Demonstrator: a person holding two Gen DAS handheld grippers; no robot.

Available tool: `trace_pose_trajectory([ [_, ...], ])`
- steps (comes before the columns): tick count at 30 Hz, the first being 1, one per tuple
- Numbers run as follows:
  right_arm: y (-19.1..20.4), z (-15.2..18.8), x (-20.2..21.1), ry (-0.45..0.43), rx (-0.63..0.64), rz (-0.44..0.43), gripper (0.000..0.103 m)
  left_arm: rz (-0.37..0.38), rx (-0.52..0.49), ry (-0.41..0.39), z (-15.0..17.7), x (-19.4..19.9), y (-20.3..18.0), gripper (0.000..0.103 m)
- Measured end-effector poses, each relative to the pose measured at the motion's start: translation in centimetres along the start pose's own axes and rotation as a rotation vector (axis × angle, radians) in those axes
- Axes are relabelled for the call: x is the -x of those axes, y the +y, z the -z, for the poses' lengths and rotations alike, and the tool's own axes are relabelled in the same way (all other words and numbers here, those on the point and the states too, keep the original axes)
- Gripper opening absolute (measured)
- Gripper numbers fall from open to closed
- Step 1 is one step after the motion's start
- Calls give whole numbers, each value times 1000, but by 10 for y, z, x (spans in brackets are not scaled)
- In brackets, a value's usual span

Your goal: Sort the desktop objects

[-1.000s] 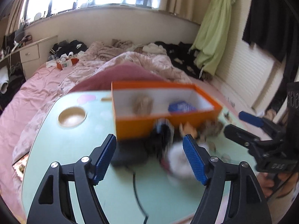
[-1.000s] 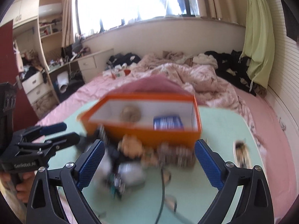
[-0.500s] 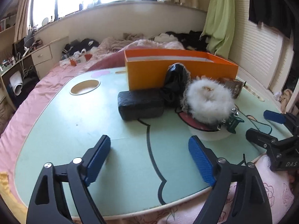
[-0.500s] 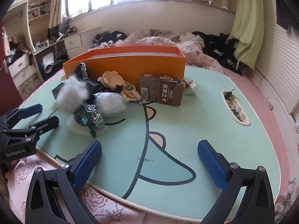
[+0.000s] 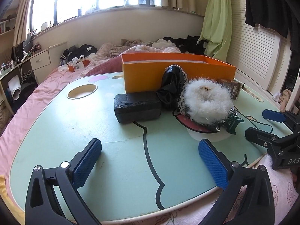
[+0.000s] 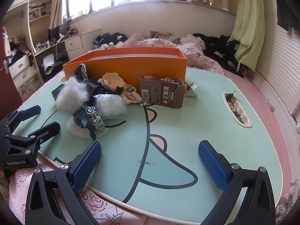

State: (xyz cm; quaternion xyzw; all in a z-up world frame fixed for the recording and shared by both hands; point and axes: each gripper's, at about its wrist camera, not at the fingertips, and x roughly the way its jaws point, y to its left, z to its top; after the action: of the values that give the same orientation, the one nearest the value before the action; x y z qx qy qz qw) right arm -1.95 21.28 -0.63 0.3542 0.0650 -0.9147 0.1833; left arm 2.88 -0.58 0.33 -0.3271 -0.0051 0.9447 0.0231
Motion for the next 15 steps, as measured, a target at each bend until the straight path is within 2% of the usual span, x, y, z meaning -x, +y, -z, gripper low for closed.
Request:
trace_pose_trajectory([
  [15,1,0,1,0,0,0,103,-1,1,0,0,0,0,103],
])
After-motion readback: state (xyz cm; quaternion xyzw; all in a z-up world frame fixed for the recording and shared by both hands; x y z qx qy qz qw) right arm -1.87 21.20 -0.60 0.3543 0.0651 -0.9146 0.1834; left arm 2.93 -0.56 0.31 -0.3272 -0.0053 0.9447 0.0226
